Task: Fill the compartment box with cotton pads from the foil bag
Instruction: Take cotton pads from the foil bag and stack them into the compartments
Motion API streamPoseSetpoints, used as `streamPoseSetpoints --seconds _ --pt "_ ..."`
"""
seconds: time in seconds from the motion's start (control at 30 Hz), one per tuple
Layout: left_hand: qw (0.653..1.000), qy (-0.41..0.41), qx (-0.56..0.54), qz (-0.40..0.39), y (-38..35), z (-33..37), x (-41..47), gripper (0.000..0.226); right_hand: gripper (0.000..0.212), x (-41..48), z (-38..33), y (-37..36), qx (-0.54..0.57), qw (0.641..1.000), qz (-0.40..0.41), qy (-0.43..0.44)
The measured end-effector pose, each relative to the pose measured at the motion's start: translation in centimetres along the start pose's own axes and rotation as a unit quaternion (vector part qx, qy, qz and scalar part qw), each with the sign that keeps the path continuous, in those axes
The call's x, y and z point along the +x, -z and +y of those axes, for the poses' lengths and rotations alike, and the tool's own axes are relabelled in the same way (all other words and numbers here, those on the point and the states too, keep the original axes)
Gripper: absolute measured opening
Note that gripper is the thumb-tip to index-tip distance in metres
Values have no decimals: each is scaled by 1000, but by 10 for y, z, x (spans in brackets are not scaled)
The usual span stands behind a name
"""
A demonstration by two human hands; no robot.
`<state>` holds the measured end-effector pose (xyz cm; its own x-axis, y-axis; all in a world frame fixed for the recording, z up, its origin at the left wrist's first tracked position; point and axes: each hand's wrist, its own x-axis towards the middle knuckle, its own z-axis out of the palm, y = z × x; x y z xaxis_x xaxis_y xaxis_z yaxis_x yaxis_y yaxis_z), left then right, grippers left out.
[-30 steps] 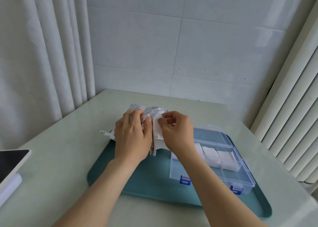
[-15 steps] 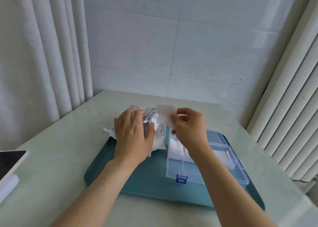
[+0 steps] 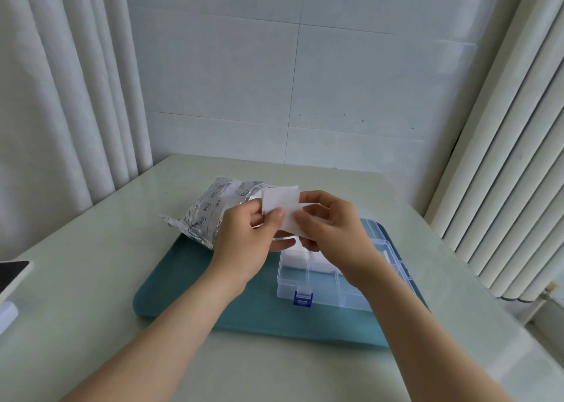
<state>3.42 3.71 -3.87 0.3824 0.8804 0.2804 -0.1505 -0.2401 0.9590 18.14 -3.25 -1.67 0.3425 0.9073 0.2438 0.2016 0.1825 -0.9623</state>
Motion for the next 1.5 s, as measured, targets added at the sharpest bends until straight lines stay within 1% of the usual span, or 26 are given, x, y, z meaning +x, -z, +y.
streamPoseSetpoints --seconds 0.1,0.2,0.3,0.37,0.43,0.47,0.53,0.6,0.67,0.73,0.9,1.03,1.17,1.37,1.5 --pt "1000 16 1 17 0 -2 0 20 33 -1 2 4 -37 999 -18 -5" --pt "998 35 -25 36 0 -1 0 20 40 -1 4 6 -89 996 17 4" --pt "997 44 -50 46 0 -1 0 19 34 -1 5 9 -102 992 74 15" --pt "996 46 -60 51 0 0 -1 19 30 -1 6 12 -112 983 142 26" --pt "995 47 -67 50 0 0 0 19 27 0 4 15 -95 975 197 38" --pt "995 47 -69 48 1 -1 0 20 26 -1 2 15 -68 975 208 39" --pt "996 43 -65 41 2 -2 1 22 28 -3 -3 16 9 980 197 28" --pt "997 41 -57 26 2 -2 2 26 31 -6 -7 14 63 986 154 15" --pt "998 45 -53 7 2 -2 2 29 29 -7 -8 10 49 993 109 14" --pt "997 51 -53 -6 1 -2 3 33 25 -8 -5 6 3 995 93 22" --pt "988 91 -123 -26 0 1 2 35 20 -9 0 -2 -18 992 118 33" --pt "981 108 -160 -32 0 5 1 34 21 -7 2 -1 -36 988 143 44" --pt "981 106 -155 -42 -1 9 -1 33 20 -7 3 -2 -38 987 148 52" --pt "989 87 -103 -60 -1 9 0 33 19 -7 5 -4 -54 984 157 62" --pt "989 91 -106 -56 -1 9 -1 35 19 -7 6 -5 -61 982 162 73"
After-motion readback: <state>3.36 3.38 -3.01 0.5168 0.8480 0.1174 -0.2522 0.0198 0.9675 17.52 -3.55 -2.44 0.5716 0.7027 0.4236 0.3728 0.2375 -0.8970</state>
